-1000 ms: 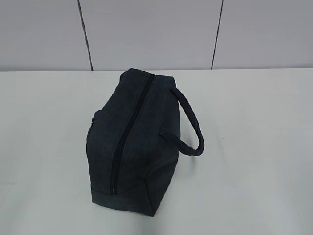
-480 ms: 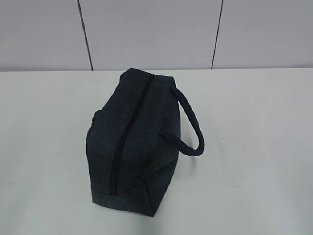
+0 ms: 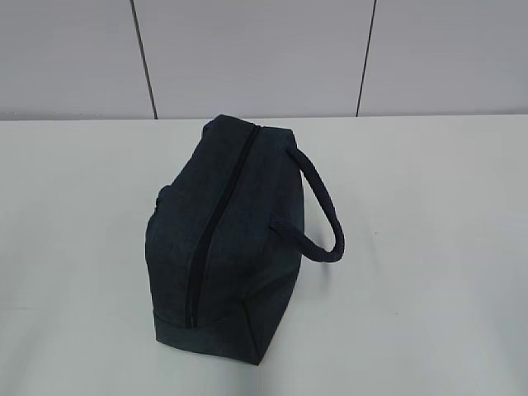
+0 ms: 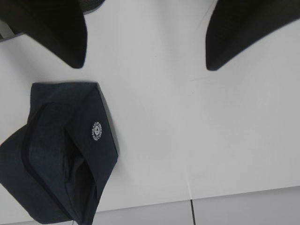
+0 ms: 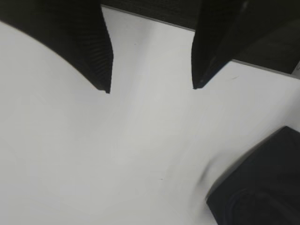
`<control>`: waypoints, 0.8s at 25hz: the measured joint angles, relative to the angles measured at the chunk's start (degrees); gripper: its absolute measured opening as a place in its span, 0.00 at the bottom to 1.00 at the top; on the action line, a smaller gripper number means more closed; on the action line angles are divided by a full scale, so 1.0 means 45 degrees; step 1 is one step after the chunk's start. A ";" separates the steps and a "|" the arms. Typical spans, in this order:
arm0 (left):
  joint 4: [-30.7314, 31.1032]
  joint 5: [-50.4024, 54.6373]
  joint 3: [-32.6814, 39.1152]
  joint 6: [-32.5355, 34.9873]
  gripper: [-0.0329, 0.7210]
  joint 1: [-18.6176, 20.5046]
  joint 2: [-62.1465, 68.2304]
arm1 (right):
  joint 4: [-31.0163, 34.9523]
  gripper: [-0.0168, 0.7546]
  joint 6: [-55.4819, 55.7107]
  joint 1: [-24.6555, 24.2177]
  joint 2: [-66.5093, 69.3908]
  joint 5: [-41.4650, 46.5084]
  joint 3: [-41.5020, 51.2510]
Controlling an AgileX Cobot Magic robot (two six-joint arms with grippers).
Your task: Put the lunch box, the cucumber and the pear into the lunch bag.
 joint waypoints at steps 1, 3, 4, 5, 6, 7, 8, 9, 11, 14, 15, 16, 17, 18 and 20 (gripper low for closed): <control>0.0000 0.0000 0.0000 0.0000 0.67 0.0142 0.0000 | 0.0000 0.57 0.0000 -0.0311 0.0000 0.0000 0.0000; 0.0000 0.0000 0.0000 0.0000 0.67 0.0286 0.0000 | 0.0000 0.57 0.0000 -0.0840 0.0000 0.0000 0.0000; 0.0000 0.0000 0.0000 0.0000 0.67 0.0301 0.0000 | 0.0000 0.57 0.0000 -0.1046 0.0000 0.0000 0.0000; 0.0000 0.0000 0.0000 0.0000 0.67 0.0312 0.0000 | 0.0000 0.57 0.0000 -0.1193 0.0000 0.0000 0.0000; 0.0000 0.0000 0.0000 0.0000 0.67 0.0312 0.0000 | 0.0000 0.57 0.0000 -0.1314 0.0000 0.0000 0.0000; 0.0000 0.0000 0.0000 0.0000 0.67 0.0312 0.0000 | 0.0000 0.57 0.0000 -0.1384 0.0000 0.0000 0.0000; 0.0000 0.0000 0.0000 0.0000 0.67 0.0312 0.0000 | 0.0000 0.57 0.0000 -0.1405 0.0000 0.0000 0.0000; 0.0000 0.0000 0.0000 0.0000 0.67 0.0312 0.0000 | 0.0000 0.57 0.0000 -0.1416 0.0000 0.0000 0.0000; 0.0000 0.0000 0.0000 0.0000 0.67 0.0312 0.0000 | 0.0000 0.57 0.0000 -0.1435 0.0000 0.0000 0.0000; 0.0000 0.0000 0.0000 0.0000 0.67 0.0322 0.0000 | 0.0000 0.57 0.0000 -0.1530 0.0000 0.0000 0.0000; 0.0000 0.0000 0.0000 0.0000 0.67 0.0342 0.0000 | 0.0000 0.57 0.0000 -0.1627 0.0000 0.0000 0.0000; 0.0000 0.0000 0.0000 0.0000 0.67 0.0395 0.0000 | 0.0000 0.57 0.0000 -0.1688 0.0000 0.0000 0.0000; 0.0000 0.0000 0.0000 0.0000 0.67 0.0456 0.0000 | 0.0000 0.57 0.0000 -0.1790 0.0000 0.0000 0.0000; 0.0000 0.0000 0.0000 0.0000 0.67 0.0539 0.0000 | 0.0000 0.57 0.0000 -0.1811 0.0000 0.0000 0.0000; 0.0000 0.0000 0.0000 0.0000 0.67 0.0729 0.0000 | 0.0000 0.57 0.0000 -0.1811 0.0000 0.0000 0.0000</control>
